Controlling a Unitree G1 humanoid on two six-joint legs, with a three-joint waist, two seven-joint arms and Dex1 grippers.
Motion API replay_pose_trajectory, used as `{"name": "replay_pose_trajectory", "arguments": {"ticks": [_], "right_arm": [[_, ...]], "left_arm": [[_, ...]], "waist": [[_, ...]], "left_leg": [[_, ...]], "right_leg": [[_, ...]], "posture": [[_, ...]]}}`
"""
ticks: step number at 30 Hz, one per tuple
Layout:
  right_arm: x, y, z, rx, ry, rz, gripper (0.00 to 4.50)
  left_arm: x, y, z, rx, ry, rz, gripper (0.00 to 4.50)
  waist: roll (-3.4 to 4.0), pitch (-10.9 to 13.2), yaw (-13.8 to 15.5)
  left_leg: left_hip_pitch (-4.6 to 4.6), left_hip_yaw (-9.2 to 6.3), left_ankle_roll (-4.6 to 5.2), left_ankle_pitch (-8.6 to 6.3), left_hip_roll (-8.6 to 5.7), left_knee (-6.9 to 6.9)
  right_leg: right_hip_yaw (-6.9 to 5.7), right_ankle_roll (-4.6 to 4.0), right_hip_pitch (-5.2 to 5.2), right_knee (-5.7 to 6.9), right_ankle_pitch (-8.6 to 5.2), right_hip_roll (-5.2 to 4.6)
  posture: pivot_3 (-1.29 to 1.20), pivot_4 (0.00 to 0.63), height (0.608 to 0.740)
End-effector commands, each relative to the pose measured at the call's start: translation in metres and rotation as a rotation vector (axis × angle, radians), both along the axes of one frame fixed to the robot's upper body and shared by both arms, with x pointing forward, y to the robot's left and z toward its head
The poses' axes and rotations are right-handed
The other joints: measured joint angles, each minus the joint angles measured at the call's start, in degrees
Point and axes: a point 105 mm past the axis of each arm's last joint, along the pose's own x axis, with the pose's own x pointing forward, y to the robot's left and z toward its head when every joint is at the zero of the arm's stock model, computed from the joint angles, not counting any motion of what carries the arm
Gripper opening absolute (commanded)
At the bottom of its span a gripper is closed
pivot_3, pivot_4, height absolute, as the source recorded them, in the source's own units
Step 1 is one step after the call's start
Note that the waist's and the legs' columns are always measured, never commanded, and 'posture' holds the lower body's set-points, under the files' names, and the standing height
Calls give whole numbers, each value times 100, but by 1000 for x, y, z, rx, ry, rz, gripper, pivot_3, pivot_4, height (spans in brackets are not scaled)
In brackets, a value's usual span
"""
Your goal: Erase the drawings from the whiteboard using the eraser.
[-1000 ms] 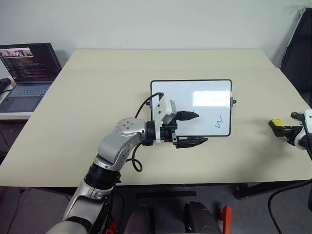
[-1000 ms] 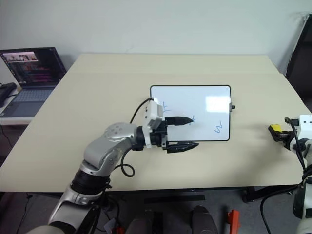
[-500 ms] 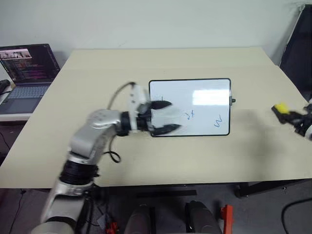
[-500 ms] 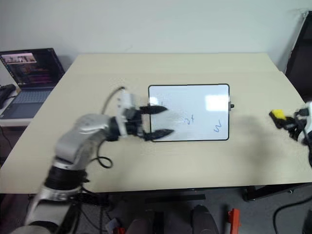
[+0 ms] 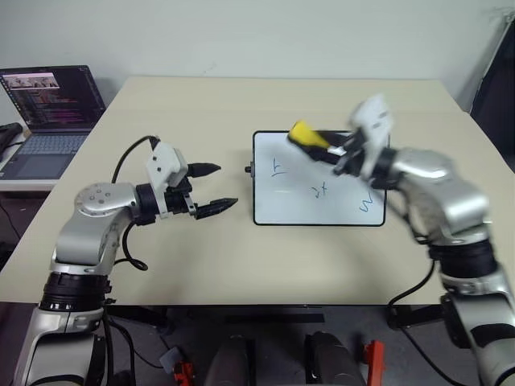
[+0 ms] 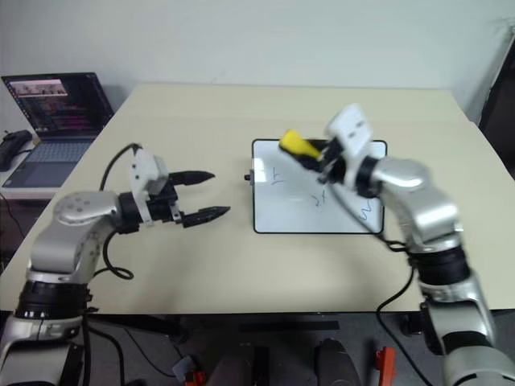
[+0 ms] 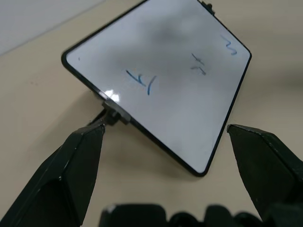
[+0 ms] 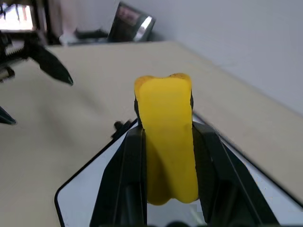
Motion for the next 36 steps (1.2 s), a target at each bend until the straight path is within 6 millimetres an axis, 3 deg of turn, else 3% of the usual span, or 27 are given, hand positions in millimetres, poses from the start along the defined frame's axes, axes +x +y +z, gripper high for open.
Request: {"name": "replay_pose_trajectory", "arguments": {"ticks": [1,13,16,21,25,28,36], "right_arm": [[16,9,2,-68,-125,-14,960],[43,19,-8,-104,-154,-44,960],[44,21,-25,-150,-121,-30,960],[27,22,-96,-254,33,86,960],[11,21,-125,-313,115,147,960],[21,18,-110,-269,67,86,960],[71,-5,-49,-173,-151,-236,960]], "left_arm": [[-6,-9,19,-20,-77,-19,4500],[-14,-12,27,-32,-87,-3,4500],[-15,-12,28,-33,-88,-1,4500],[-16,-12,25,-31,-81,6,4500],[-18,-13,23,-36,-74,7,4500],[-17,-13,23,-37,-74,8,4500],[-13,-18,21,-42,-70,-3,4500]], "waist": [[-2,1,46],[-1,1,-7],[-3,0,-32],[-25,-15,-55],[-32,-19,-95],[-33,-20,-98],[-33,-19,-95]], "left_leg": [[-36,-6,-2,1,0,7],[-33,-7,-5,3,2,3],[-23,-7,-5,4,1,6],[56,-3,-5,4,2,-3],[142,-6,-5,4,6,-3],[193,-8,3,9,9,-1],[194,-16,23,27,7,1]], "right_leg": [[-5,-1,-33,5,2,0],[-6,-8,-43,26,8,5],[-4,-10,-40,45,7,5],[-1,-19,30,52,-1,5],[-3,-25,114,49,-27,9],[-3,-42,158,56,-55,9],[-5,-57,152,67,-37,9]], "posture": [[0,150,740],[0,150,740],[0,150,740],[0,150,740],[0,150,740],[0,150,740],[0,150,740]]}}
